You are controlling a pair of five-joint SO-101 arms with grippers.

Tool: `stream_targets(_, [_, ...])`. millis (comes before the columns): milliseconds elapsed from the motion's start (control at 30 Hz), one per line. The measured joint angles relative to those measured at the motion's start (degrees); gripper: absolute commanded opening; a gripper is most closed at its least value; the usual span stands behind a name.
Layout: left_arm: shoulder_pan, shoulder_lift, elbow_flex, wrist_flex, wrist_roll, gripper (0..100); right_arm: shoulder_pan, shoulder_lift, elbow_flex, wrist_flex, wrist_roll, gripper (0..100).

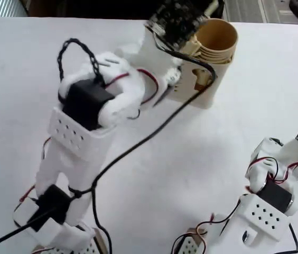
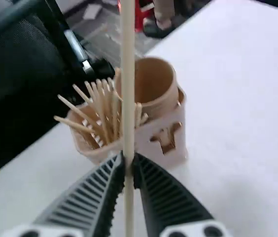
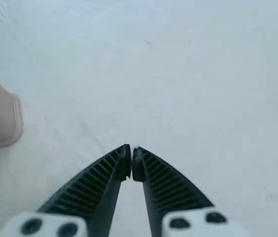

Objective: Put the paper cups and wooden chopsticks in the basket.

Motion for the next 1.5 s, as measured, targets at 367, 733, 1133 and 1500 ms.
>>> stream_targets(367, [-2.0,6.4,0.0,-31.2,0.0,2,0.0,0.0,0.0,0.0,0.0,2.0])
stream_targets(733, [-4.9,24.2,0.0,-51.9,6.2,2,0.0,0.0,0.0,0.0,0.0,2.0])
stream_targets(1133, [-7.7,30.3,0.1,-51.6,7.2,12,0.0,0.0,0.0,0.0,0.1,2.0])
stream_targets(1500, [-7.8,30.4,-7.5,-25.6,7.4,18,0.0,0.0,0.0,0.0,0.1,2.0])
